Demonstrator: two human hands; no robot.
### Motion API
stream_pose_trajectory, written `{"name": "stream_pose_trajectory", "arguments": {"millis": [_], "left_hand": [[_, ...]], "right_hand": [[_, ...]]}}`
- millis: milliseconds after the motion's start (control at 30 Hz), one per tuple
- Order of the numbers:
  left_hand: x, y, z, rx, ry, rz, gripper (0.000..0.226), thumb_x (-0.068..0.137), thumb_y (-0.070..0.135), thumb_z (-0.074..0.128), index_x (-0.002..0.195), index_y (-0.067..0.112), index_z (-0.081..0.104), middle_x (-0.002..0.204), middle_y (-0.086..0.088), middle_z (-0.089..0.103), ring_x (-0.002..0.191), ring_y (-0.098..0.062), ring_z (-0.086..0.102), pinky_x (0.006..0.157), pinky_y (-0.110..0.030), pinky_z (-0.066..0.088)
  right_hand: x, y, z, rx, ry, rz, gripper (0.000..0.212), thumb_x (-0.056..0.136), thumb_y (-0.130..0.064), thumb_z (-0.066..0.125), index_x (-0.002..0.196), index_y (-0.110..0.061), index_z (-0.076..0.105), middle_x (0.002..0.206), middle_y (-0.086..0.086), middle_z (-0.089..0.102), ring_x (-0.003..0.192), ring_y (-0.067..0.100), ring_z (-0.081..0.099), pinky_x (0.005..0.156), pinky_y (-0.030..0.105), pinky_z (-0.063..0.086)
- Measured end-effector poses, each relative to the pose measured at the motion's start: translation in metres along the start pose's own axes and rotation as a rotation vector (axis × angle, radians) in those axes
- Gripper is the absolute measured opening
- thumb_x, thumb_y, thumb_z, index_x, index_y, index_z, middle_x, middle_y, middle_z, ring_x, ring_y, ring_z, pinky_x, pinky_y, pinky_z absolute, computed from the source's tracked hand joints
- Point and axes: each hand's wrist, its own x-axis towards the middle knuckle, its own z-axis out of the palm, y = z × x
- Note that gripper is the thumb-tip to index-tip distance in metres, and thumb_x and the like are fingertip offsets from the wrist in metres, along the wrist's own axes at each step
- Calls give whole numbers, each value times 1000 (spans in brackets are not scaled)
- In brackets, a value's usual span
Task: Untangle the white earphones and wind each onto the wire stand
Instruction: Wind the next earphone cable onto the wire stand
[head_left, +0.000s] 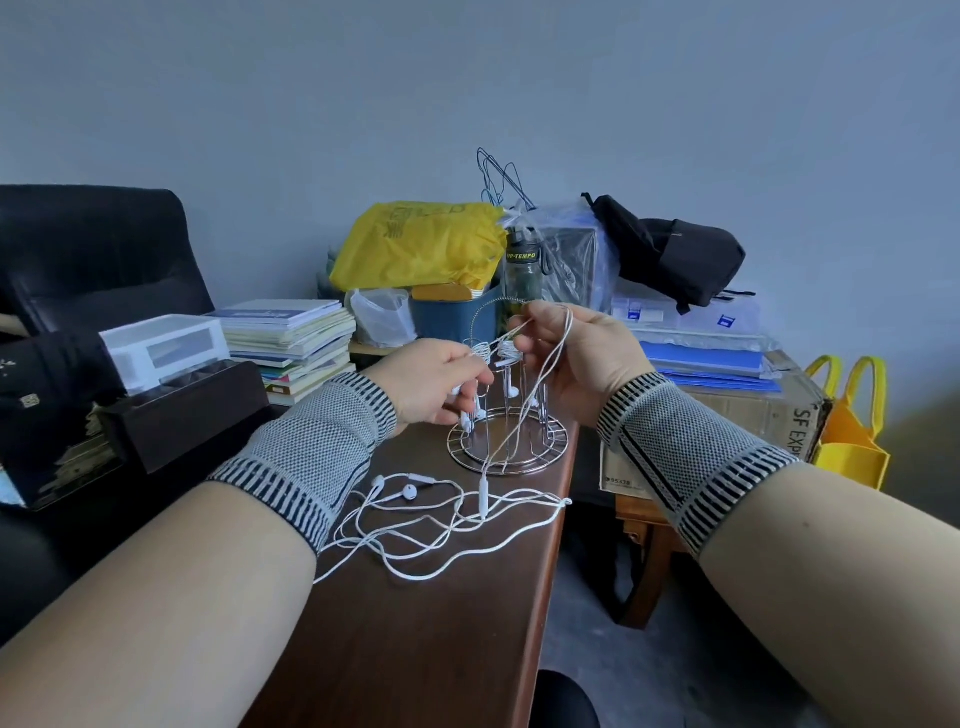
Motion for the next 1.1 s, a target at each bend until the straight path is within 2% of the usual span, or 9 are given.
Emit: {"name": "stream_pose_trajectory", "arguments": {"millis": [133,233,333,433,500,600,733,800,1100], "left_hand": [[5,11,-2,-49,163,-28,21,98,35,53,102,19,66,103,1,67,96,-11,62,84,-34,50],[4,31,4,-379,41,-122,42,96,52,49,105,13,64,99,-8,71,93,-22,68,83,-38,52],[1,44,15,-280,-116,-121,38,94,42,59,116,11,61,102,-12,67,88,-23,69,80,-39,55],[-1,50,18,-247,-116,-82,4,95,12,59,93,11,61,84,-5,60,72,-14,64,63,-31,56],[1,49,20,-256,-102,-90,8,95,6,56,90,9,60,85,-4,62,74,-14,64,62,-30,56],[2,47,23,-320,-103,-114,16,95,5,54,80,9,57,60,-1,52,47,-8,47,47,-22,46],[12,41,11,-366,87,-112,16,95,11,55,79,9,55,43,9,32,39,-5,22,34,-16,18],[17,34,1,-376,205,-115,19,95,9,55,76,10,55,43,8,31,37,-5,20,32,-16,15],[30,7,-20,-114,467,-105,23,85,6,58,63,11,52,43,-1,29,35,-18,22,48,-22,18]], "right_hand": [[1,-6,-1,-652,53,-219,9,88,-12,68,81,-9,73,69,6,70,60,24,62,65,35,51],[-1,-9,4,-1303,15,-471,15,90,-20,64,94,-13,77,88,7,74,78,22,67,74,32,55],[0,-16,4,-1500,-11,-467,19,89,-16,61,100,-13,76,93,9,73,87,24,67,80,33,54],[3,-18,-8,-1234,-36,-366,13,88,-17,67,95,-10,75,87,7,73,78,19,67,81,33,56],[6,-17,-15,-1051,-22,-291,10,87,-17,70,90,-9,75,82,9,73,78,25,70,82,39,58],[9,-14,-25,-819,-2,-159,5,85,-11,71,80,-11,72,73,15,70,71,34,69,84,48,57],[2,-22,-41,-542,-70,68,6,87,-1,66,82,-3,66,64,8,54,51,15,49,62,36,54],[-3,-28,-50,-487,-87,125,5,89,1,63,84,-2,62,60,6,52,47,12,45,45,25,47],[6,-32,-50,-500,-3,61,15,84,3,67,72,-4,64,61,7,61,42,10,50,47,21,49]]}}
